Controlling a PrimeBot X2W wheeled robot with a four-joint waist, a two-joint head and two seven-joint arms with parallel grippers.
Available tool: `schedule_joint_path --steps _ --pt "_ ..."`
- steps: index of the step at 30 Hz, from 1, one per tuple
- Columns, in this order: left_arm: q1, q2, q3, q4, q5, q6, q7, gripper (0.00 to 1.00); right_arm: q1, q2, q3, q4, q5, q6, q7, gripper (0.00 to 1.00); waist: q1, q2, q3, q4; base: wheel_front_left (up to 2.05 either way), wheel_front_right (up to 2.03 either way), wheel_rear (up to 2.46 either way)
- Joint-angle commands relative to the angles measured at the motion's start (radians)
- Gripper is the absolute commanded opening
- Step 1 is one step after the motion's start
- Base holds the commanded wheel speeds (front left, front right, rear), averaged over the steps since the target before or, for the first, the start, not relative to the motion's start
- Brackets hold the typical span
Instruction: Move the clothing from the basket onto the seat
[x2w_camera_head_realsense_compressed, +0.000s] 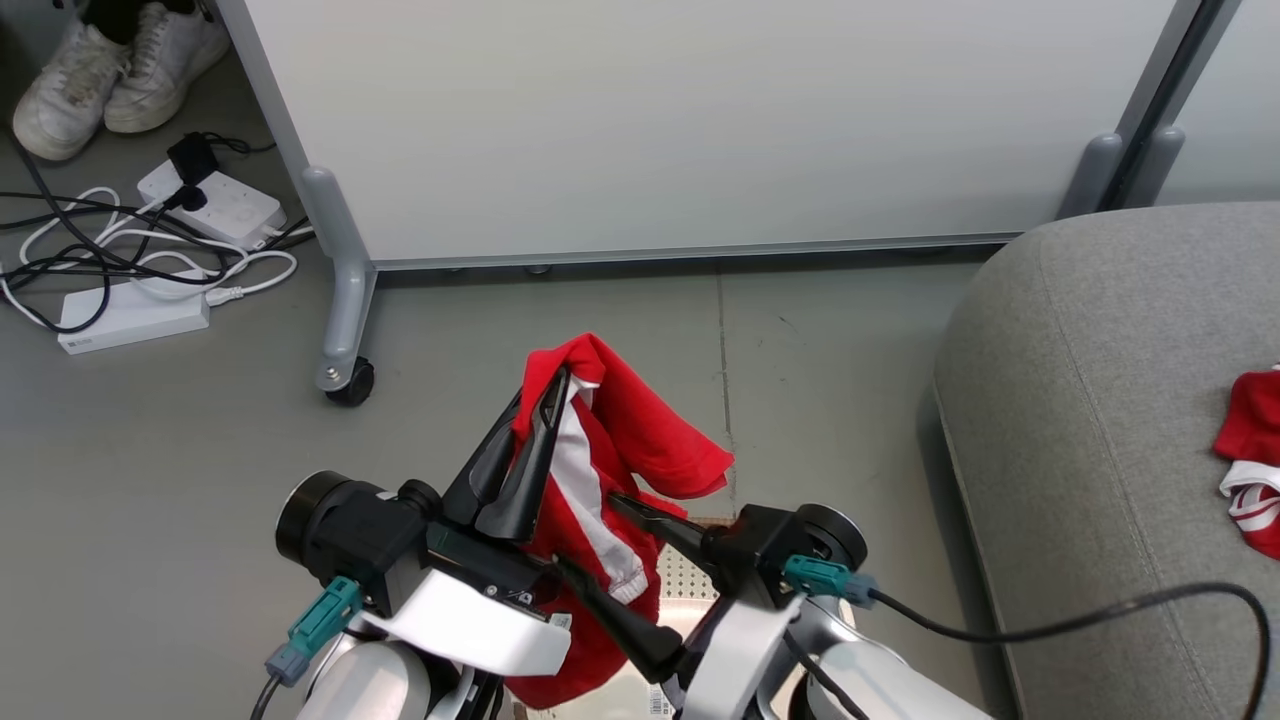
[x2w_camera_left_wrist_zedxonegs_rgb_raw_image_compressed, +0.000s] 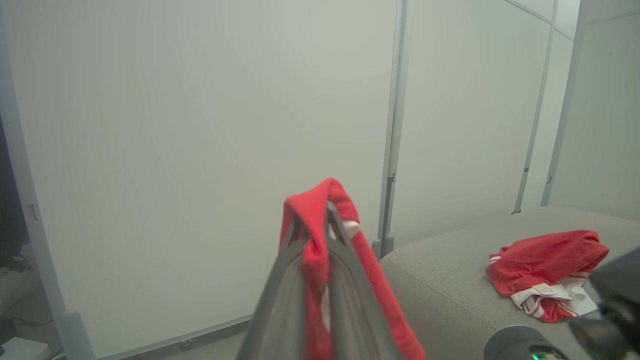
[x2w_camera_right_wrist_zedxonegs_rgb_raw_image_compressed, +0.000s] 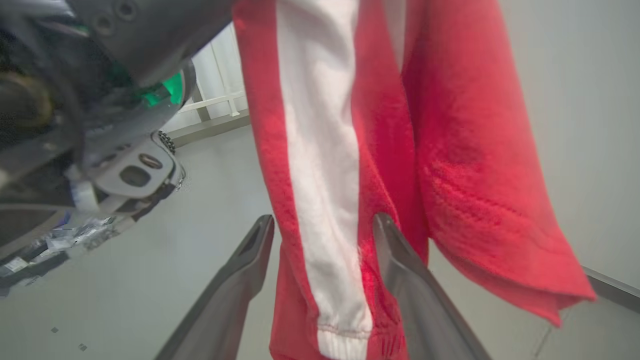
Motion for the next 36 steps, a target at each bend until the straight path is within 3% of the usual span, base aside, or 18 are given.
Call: schedule_joint_path --steps 1,5,6,7,8,16,17,18,19,24,36 --pt "-0.02 0.0 -0.001 -0.005 0.001 -0.006 -0.002 0.0 -0.03 -0.005 0.015 0.022 0.02 0.0 -0.023 1.0 0.0 0.0 0.001 0.004 0.0 0.0 0.0" --pt "-0.023 0.001 -0.006 -0.007 -0.002 -0.009 -0.002 0.0 -0.074 -0.004 0.058 0.065 0.065 0.0 -0.052 1.0 0.0 0.0 0.004 0.01 0.0 0.0 0.0" --pt "-0.023 0.001 -0.007 -0.007 -0.003 -0.008 -0.002 0.0 -0.088 -0.004 0.07 0.078 0.078 0.0 -0.06 0.47 0.0 0.0 0.005 0.013 0.0 0.0 0.0" --pt "-0.022 0.002 -0.008 -0.006 -0.004 -0.008 -0.002 0.0 -0.103 -0.004 0.083 0.089 0.089 0.0 -0.068 0.18 0.0 0.0 0.006 0.014 0.0 0.0 0.0" --pt "-0.023 0.002 -0.01 -0.006 -0.006 -0.008 -0.001 0.0 -0.114 -0.004 0.096 0.1 0.104 0.0 -0.07 0.0 0.0 0.0 0.008 0.016 0.0 0.0 0.0" --pt "-0.024 0.01 -0.011 -0.011 -0.011 -0.006 -0.002 0.0 -0.171 -0.004 0.116 0.15 0.162 0.0 -0.122 0.0 0.0 0.0 0.02 0.01 0.0 0.0 0.0" --pt "-0.025 0.012 -0.015 -0.011 -0.011 -0.011 0.001 0.1 -0.174 -0.004 0.11 0.154 0.167 0.0 -0.128 0.0 0.0 0.0 0.021 0.007 0.0 0.0 0.0" --pt "-0.025 0.013 -0.013 -0.014 -0.009 -0.007 -0.002 0.46 -0.177 -0.005 0.101 0.158 0.168 0.0 -0.132 0.0 0.0 0.0 0.023 0.003 0.0 0.0 0.0" --pt "-0.024 0.013 -0.014 -0.016 -0.008 -0.004 -0.003 1.0 -0.177 -0.005 0.091 0.164 0.173 0.0 -0.134 0.0 0.0 0.0 0.026 -0.002 0.0 0.0 0.0" --pt "-0.023 0.022 -0.026 -0.023 0.001 -0.009 -0.002 1.0 -0.183 -0.004 0.02 0.194 0.154 0.0 -0.146 0.0 0.0 0.0 0.046 -0.035 0.0 0.0 0.0" --pt "-0.03 0.068 -0.151 0.038 0.05 -0.073 0.063 1.0 -0.145 -0.012 -0.225 0.248 0.001 0.0 -0.14 0.0 0.0 0.0 0.081 -0.129 0.0 0.0 0.0"
